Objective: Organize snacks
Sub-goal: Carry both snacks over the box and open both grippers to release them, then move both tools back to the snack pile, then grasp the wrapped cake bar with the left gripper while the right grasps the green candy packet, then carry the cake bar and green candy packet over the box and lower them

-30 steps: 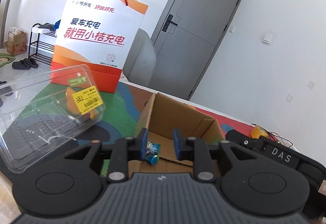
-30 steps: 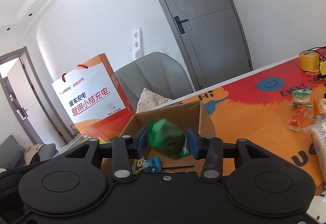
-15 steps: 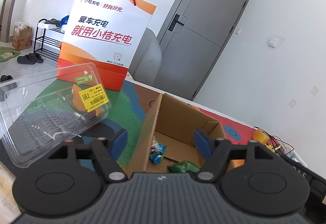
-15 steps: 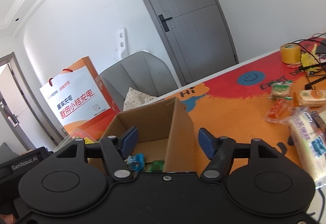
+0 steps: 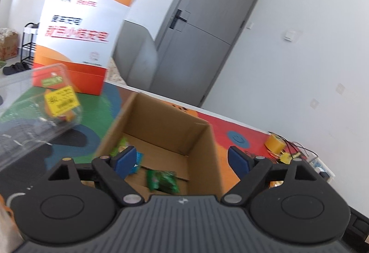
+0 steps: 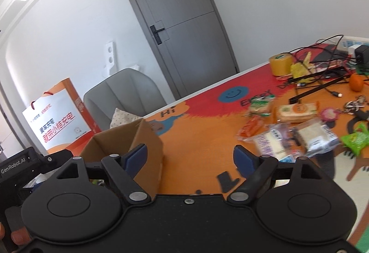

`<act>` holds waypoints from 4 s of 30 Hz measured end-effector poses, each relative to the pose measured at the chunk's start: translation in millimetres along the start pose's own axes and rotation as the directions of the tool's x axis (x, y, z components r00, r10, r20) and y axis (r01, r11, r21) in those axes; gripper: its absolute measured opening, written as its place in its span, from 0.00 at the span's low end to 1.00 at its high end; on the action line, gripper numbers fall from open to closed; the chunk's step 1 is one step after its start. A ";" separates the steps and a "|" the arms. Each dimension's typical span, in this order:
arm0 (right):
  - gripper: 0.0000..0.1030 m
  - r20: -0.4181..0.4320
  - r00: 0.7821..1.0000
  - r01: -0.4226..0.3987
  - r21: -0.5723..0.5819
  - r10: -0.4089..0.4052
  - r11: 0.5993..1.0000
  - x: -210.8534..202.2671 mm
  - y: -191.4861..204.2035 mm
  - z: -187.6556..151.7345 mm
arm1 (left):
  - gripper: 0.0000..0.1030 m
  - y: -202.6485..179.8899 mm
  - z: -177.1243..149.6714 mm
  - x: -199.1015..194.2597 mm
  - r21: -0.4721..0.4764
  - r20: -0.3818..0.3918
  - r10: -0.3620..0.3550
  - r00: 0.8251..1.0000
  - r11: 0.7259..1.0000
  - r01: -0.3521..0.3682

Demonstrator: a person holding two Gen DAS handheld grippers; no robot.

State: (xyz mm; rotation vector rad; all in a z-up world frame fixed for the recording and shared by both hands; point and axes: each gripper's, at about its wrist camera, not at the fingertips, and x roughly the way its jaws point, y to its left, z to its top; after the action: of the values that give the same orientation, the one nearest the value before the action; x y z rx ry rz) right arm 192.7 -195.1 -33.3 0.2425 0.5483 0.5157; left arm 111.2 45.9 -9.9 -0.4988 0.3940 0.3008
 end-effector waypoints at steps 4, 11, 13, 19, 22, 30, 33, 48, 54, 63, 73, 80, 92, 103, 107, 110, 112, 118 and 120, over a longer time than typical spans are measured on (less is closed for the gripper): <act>0.81 0.023 0.999 0.040 0.016 -0.040 0.999 -11.1 -19.9 5.6 | 0.83 -21.5 -7.8 8.3 0.022 -0.026 -0.034 0.999 0.999 0.035; 0.81 0.054 0.992 0.114 0.069 -0.118 0.991 -24.9 -60.9 10.6 | 0.83 -55.0 -19.3 22.0 0.061 -0.062 -0.078 0.995 0.995 0.082; 0.81 0.059 0.989 0.128 0.086 -0.134 0.988 -27.1 -71.1 11.2 | 0.83 -63.2 -22.5 26.5 0.069 -0.074 -0.086 0.994 0.993 0.091; 0.81 0.067 0.983 0.163 0.124 -0.173 0.979 -30.9 -97.2 10.1 | 0.83 -87.1 -33.9 39.1 0.100 -0.109 -0.108 0.988 0.988 0.119; 0.81 0.066 0.980 0.176 0.146 -0.187 0.974 -31.2 -110.9 8.8 | 0.83 -98.9 -40.9 46.8 0.117 -0.131 -0.114 0.985 0.985 0.130; 0.81 0.053 0.972 0.214 0.203 -0.229 0.956 -30.3 -144.5 2.4 | 0.83 -128.6 -60.2 68.3 0.159 -0.195 -0.123 0.973 0.975 0.155; 0.81 0.045 0.970 0.224 0.223 -0.240 0.949 -28.2 -155.9 0.2 | 0.83 -138.9 -68.2 75.5 0.174 -0.216 -0.124 0.968 0.971 0.163; 0.81 0.013 0.950 0.302 0.225 -0.313 0.927 -4.5 -193.8 -7.2 | 0.83 -177.2 -109.6 125.5 0.226 -0.325 -0.095 0.941 0.958 0.175; 0.81 -0.004 0.950 0.305 0.218 -0.312 0.927 5.7 -201.5 -7.7 | 0.83 -186.2 -124.0 138.7 0.250 -0.339 -0.082 0.937 0.953 0.174; 0.88 -0.006 0.949 0.312 0.176 -0.316 0.934 20.4 -197.9 -8.7 | 0.62 -189.0 -134.1 147.3 0.291 -0.323 -0.069 0.944 0.942 0.169; 0.92 -0.009 0.936 0.350 0.133 -0.352 0.927 31.8 -189.3 -6.2 | 0.28 -172.8 -122.8 145.7 0.225 -0.341 -0.088 0.936 0.959 0.172; 0.73 -0.012 0.926 0.377 0.097 -0.378 0.921 37.2 -184.0 -5.8 | 0.28 -158.8 -109.9 139.7 0.196 -0.319 -0.086 0.944 0.968 0.154; 0.31 0.017 0.938 0.342 0.106 -0.345 0.934 19.2 -170.3 -9.1 | 0.28 -139.5 -92.2 117.4 0.164 -0.276 -0.098 0.956 0.975 0.147; 0.31 0.068 0.967 0.239 0.076 -0.244 0.968 13.1 -130.1 -0.9 | 0.28 -121.5 -70.1 89.6 0.144 -0.210 -0.096 0.973 0.981 0.127; 0.31 0.081 0.977 0.193 0.076 -0.199 0.978 14.7 -112.4 -2.0 | 0.28 -111.8 -59.6 75.4 0.148 -0.188 -0.085 0.978 0.982 0.114; 0.31 0.092 0.983 0.153 0.072 -0.160 0.986 17.1 -96.6 -2.3 | 0.28 -103.4 -50.2 62.8 0.144 -0.161 -0.081 0.984 0.984 0.105; 0.31 0.096 0.986 0.130 0.066 -0.135 0.989 18.7 -85.6 -2.6 | 0.28 -97.2 -44.8 55.4 0.141 -0.144 -0.076 0.987 0.985 0.096; 0.31 0.108 0.991 0.077 0.036 -0.081 0.996 19.0 -57.2 -1.7 | 0.28 -75.1 -30.3 37.7 0.121 -0.106 -0.062 0.992 0.990 0.075; 0.31 0.109 0.992 0.062 0.029 -0.065 0.998 19.3 -49.9 -0.6 | 0.28 -68.0 -25.5 33.9 0.115 -0.095 -0.054 0.994 0.991 0.065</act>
State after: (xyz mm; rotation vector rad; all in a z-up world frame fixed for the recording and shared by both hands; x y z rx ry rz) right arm 226.5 -227.1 -59.8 0.2755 0.4539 0.4309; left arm 159.0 -18.0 -17.8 -0.4086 0.4822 0.1963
